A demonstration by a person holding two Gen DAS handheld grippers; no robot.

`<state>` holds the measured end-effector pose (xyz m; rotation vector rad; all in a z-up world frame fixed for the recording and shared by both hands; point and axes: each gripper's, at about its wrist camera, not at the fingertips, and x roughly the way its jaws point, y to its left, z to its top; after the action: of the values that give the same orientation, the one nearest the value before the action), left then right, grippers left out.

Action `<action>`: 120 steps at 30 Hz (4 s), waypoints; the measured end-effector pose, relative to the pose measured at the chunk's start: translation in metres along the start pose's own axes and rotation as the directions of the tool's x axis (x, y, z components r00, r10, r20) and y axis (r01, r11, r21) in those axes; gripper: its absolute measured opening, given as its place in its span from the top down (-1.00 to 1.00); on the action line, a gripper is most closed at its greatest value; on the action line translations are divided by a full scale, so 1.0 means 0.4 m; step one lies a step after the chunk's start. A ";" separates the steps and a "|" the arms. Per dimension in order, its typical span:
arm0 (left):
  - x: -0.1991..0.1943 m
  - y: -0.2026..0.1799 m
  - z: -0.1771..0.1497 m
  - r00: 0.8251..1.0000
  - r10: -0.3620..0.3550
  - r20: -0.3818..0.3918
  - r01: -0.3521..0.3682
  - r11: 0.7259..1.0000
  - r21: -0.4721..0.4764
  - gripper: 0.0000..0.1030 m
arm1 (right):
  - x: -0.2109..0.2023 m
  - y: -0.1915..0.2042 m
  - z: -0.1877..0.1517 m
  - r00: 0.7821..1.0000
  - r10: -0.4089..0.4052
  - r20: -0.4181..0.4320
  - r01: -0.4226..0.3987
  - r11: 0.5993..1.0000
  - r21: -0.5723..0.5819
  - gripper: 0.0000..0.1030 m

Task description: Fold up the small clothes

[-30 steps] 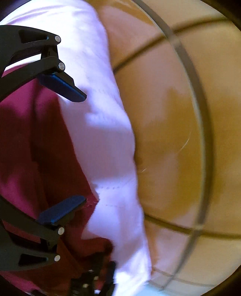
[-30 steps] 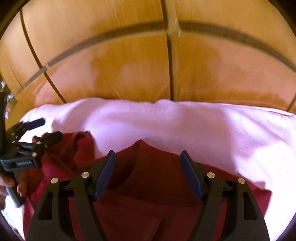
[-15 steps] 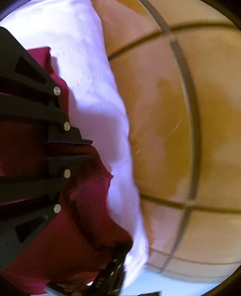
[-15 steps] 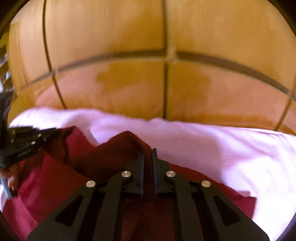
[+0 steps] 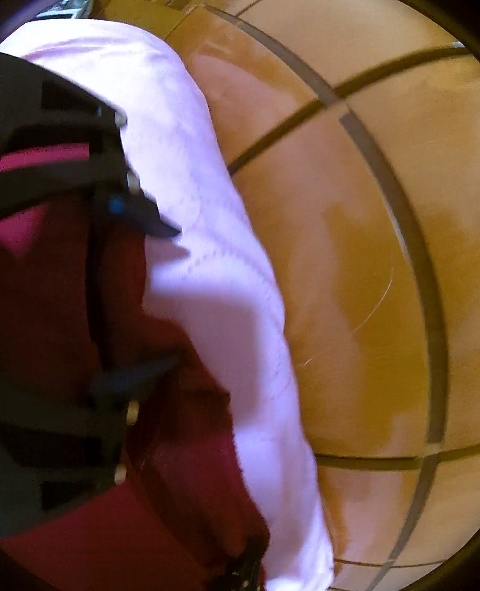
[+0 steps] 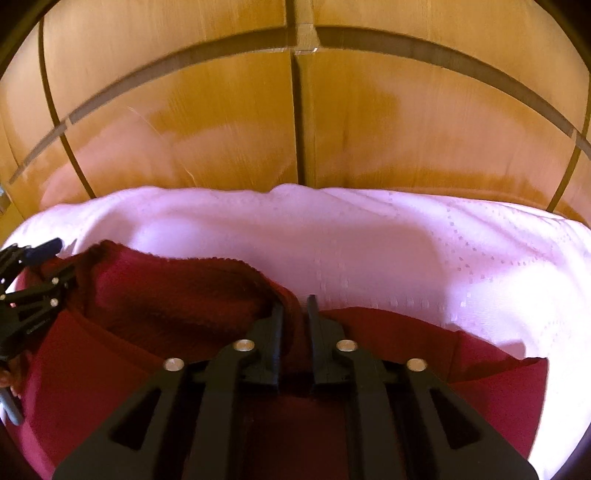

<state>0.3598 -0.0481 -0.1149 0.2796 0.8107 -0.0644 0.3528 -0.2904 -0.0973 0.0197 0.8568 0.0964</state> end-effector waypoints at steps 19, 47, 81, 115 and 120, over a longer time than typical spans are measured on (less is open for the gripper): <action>-0.349 0.173 -0.470 0.987 -0.151 -0.062 0.119 0.927 -0.355 -0.95 | -0.464 -0.071 -0.512 0.994 0.084 0.068 -0.103 0.924 0.369 -0.27; -0.572 0.252 -0.745 0.880 -0.476 -0.011 0.441 0.823 -0.359 -0.94 | -0.701 -0.237 -0.885 0.931 0.313 0.186 -0.351 0.635 0.688 -0.27; -0.671 0.282 -0.836 0.695 -0.718 0.040 0.674 0.630 -0.386 0.88 | -0.740 -0.156 -0.937 0.772 0.598 0.218 -0.615 0.613 0.496 0.82; -0.692 0.460 -0.655 0.484 -0.781 0.395 0.825 0.257 -0.503 0.87 | -0.776 -0.266 -0.784 0.425 0.584 0.692 -0.891 0.137 0.432 0.82; -0.565 0.456 -0.582 0.549 -0.770 0.325 0.763 0.302 -0.572 0.87 | -0.645 -0.291 -0.713 0.444 0.561 0.698 -0.856 0.035 0.516 0.82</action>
<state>0.0694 0.1790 -0.0633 -0.8616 0.8630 -0.6911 -0.0214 -0.4362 -0.0961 1.4786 0.3809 0.6547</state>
